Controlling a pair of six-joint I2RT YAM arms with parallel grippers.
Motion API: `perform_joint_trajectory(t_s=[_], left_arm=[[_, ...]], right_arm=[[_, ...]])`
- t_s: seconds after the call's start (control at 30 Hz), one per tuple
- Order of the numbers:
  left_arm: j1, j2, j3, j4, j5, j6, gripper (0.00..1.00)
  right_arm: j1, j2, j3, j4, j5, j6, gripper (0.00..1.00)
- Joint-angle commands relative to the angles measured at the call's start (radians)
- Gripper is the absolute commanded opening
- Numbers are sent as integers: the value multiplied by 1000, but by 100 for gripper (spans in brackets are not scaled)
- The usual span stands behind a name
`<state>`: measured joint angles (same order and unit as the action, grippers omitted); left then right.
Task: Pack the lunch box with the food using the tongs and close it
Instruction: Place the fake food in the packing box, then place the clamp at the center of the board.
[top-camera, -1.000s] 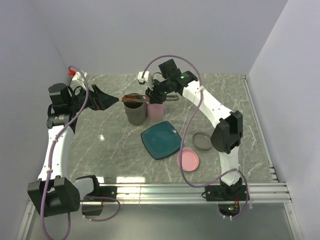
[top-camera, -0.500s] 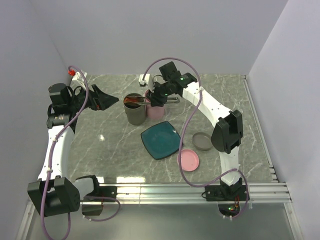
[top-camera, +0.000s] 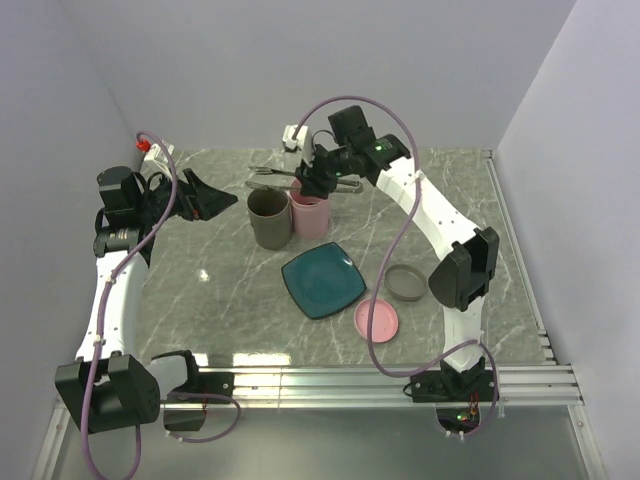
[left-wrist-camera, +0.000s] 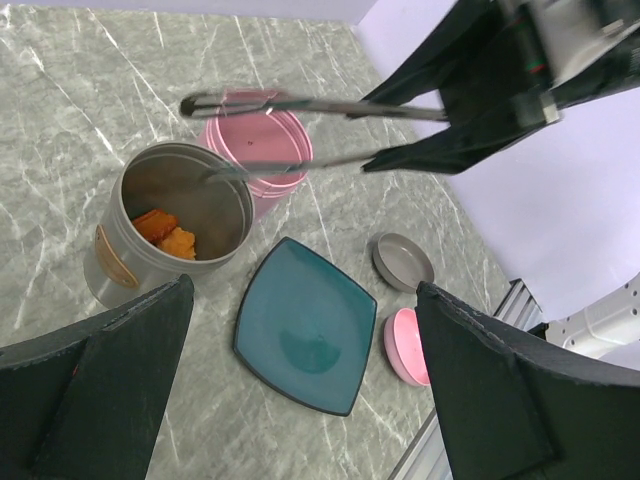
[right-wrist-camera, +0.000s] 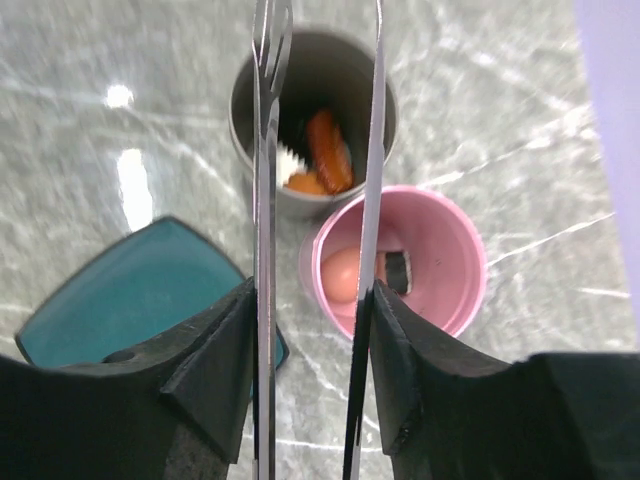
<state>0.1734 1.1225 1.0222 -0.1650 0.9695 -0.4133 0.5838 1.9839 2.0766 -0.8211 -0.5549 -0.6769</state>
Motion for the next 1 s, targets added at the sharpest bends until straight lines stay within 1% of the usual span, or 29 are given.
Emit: perform_joint_trajectory(t_s=[0.0, 0.1, 0.17, 0.27, 0.3, 0.37, 0.4, 0.47, 0.5, 0.53, 0.7, 0.87, 0.97], left_arm=[[3, -27, 27, 19, 3, -2, 99], [3, -33, 24, 21, -3, -1, 99], [1, -35, 21, 22, -5, 2, 99], [2, -33, 12, 28, -3, 5, 99], [3, -33, 9, 38, 1, 5, 99], [2, -33, 4, 45, 1, 2, 99], [3, -33, 1, 53, 5, -2, 99], [3, -33, -4, 62, 6, -7, 99], [2, -29, -7, 67, 11, -12, 99], [1, -29, -8, 74, 15, -19, 99], [3, -21, -1, 68, 14, -15, 99], [2, -36, -7, 55, 5, -5, 99], [2, -43, -11, 45, 3, 1, 99]], right_arm=[[-18, -89, 83, 7, -40, 48, 51], [-84, -112, 96, -4, -59, 117, 51], [-133, -132, 76, -13, -66, 164, 50], [-243, -204, -44, -4, -56, 215, 49], [-315, -247, -125, 17, -54, 230, 49], [-384, -286, -205, 40, -42, 279, 48], [-456, -316, -272, 54, -19, 308, 48], [-527, -336, -334, 68, -8, 332, 48], [-557, -352, -392, 79, 1, 339, 48], [-614, -358, -421, 88, 15, 344, 48], [-702, -341, -570, 125, 104, 320, 48], [-756, -280, -622, 168, 139, 329, 46], [-765, -235, -632, 207, 177, 344, 46]])
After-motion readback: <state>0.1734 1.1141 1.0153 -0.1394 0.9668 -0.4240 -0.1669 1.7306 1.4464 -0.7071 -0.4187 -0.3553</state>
